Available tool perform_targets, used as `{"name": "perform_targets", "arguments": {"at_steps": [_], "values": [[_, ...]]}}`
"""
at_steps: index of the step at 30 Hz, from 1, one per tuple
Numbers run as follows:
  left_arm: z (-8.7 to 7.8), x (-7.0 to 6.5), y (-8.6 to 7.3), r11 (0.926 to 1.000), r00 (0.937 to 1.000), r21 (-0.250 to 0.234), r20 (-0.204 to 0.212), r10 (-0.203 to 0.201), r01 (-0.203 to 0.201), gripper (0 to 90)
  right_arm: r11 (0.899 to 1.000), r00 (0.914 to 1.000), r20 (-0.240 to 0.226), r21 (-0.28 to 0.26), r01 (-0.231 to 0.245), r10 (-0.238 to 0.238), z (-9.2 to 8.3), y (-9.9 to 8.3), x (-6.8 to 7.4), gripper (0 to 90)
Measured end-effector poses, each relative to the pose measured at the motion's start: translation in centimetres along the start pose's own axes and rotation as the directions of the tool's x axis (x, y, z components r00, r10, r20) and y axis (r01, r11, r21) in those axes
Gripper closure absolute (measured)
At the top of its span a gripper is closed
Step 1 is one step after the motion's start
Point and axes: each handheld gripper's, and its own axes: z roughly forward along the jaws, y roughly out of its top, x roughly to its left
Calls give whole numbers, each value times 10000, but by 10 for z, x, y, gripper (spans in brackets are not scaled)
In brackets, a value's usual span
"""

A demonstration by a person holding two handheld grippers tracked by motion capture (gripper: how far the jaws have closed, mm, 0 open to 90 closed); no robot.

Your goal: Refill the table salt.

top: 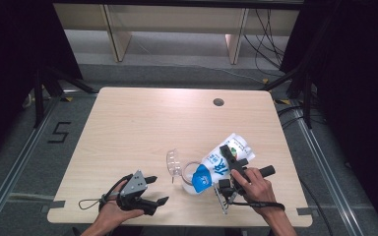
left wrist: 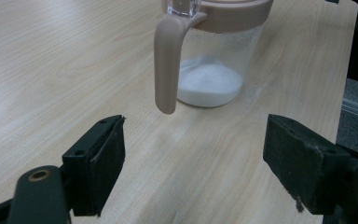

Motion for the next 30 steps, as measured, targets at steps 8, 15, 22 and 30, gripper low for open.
{"name": "perform_targets", "arguments": {"at_steps": [8,15,22,30], "values": [[0,0,0,10000,10000,-8,5,12,-12,206,9999,9999,-18,-30,136,-136,0,0,-1,554],[0,0,0,9999,9999,1,-13,-113,113,206,9998,9998,-31,-16,216,-216,1,0,-1,557],[0,0,0,9999,9999,2,-16,-113,113,206,9999,9999,-30,29,128,-128,0,0,-1,561],[0,0,0,10000,10000,-9,5,-1,1,206,9999,9999,-25,25,110,-110,0,0,-1,566]]}}
